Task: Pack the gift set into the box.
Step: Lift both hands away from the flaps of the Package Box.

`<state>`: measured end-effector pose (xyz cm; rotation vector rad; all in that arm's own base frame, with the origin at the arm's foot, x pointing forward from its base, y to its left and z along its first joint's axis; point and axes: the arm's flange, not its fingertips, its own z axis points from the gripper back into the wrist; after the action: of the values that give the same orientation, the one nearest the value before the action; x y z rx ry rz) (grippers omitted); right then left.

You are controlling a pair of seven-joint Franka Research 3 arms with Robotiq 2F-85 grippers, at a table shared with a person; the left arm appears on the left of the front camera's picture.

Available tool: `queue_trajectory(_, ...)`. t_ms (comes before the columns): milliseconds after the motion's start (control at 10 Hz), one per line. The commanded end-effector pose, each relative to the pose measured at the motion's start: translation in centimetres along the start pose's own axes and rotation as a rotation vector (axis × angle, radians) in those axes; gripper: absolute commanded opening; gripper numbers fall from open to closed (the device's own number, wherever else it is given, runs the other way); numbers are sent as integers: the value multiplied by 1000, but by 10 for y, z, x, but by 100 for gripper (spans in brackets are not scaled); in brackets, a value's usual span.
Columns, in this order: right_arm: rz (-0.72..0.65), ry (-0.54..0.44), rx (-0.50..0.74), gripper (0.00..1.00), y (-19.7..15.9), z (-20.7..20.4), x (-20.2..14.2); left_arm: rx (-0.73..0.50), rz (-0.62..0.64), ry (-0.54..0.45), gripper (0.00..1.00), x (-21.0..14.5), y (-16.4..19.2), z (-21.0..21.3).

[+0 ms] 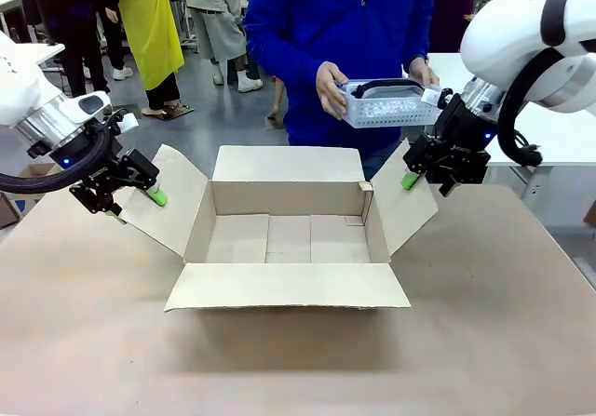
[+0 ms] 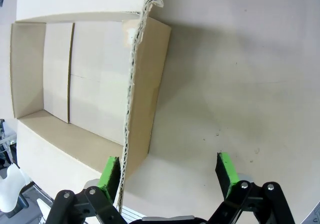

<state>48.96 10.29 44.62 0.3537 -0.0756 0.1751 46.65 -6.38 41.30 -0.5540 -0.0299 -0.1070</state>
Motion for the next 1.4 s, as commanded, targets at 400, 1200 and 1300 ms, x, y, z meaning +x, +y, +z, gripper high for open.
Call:
queue_trajectory(400,-5,3,-6,100,1,3,1,12,7,0,100,-2,-1,2)
queue_trajectory(1200,-5,3,-6,100,1,3,1,12,7,0,100,-2,-1,2)
queue_trajectory(1300,-5,3,-6,100,1,3,1,12,7,0,100,-2,-1,2)
